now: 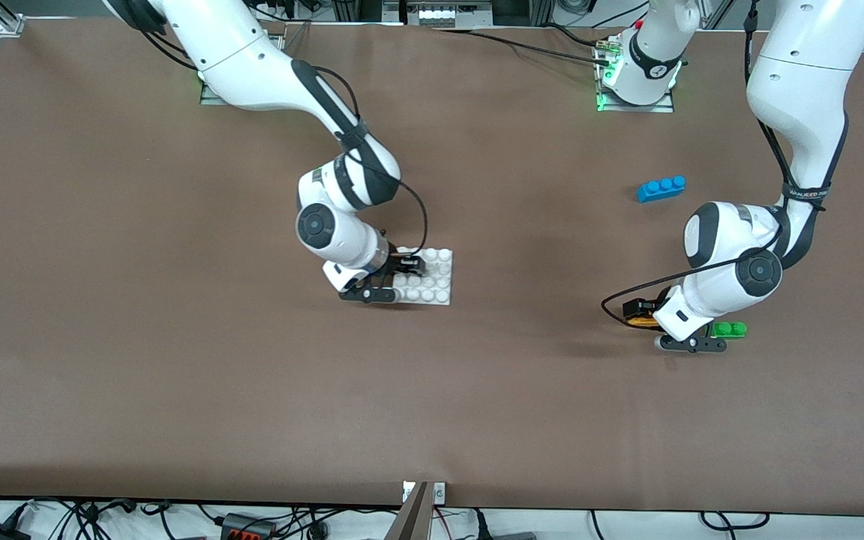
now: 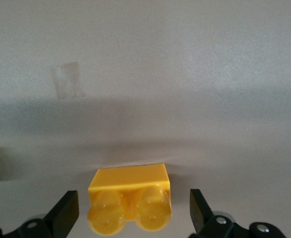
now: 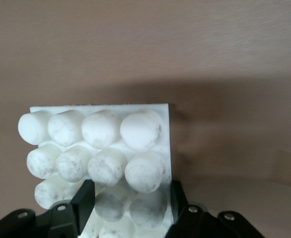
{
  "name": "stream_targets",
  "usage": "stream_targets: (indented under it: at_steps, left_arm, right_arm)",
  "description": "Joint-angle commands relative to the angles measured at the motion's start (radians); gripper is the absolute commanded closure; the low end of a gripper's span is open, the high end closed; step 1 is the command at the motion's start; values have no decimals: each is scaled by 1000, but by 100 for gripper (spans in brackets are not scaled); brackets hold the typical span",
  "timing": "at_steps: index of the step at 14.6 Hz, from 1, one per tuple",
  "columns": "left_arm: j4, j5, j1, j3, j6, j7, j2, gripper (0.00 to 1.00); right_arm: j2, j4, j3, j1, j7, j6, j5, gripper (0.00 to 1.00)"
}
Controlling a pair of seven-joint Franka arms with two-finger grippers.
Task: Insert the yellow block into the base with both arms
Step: 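Slide the plate toward the table middle while the left gripper holds the block, then open the right gripper off the plate while the left gripper lifts the block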
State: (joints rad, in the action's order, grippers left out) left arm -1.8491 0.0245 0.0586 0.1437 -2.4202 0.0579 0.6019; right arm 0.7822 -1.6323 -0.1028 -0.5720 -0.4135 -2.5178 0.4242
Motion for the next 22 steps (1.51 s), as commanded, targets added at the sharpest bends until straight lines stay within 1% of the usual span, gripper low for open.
stream_targets:
  at_steps: [1,6,7,8,9,12,15,17,18,20,22]
  left_arm:
    - [-16,23,-3,-3,-30,-10,-1,4]
    - [-16,23,-3,-1,-30,-10,-1,18]
    - [-16,23,-3,-1,-30,-10,-1,21]
    - [-16,23,-3,-1,-30,-10,-1,25]
    - [-15,23,-3,-1,-30,-10,-1,27]
    - [-15,23,-3,-1,-22,-10,-5,29]
    - [-15,23,-5,4,-11,-6,-16,29]
    - [-12,23,-5,16,24,-1,-31,29]
    - [-6,23,-5,25,39,2,-39,29]
    - [-2,23,-3,59,70,2,-60,28]
    - [19,20,-5,114,89,22,-60,29]
  right_arm:
    - [107,113,2,-75,-48,-47,16,43]
    - [111,123,2,-109,-51,-56,18,42]
    - [106,123,2,-109,-50,-55,18,33]
    - [101,124,3,-114,-59,-55,15,6]
    - [94,124,6,-120,-74,-53,10,1]
    - [49,123,8,-111,-80,-42,4,0]
    - [-21,121,20,-97,-79,48,2,0]
    - [-89,121,90,-92,-67,173,-4,0]
    - [-127,118,127,-98,-67,230,-27,0]
    - [-205,118,202,-92,-62,397,-106,0]
    - [-276,114,261,-80,-24,541,-154,0]
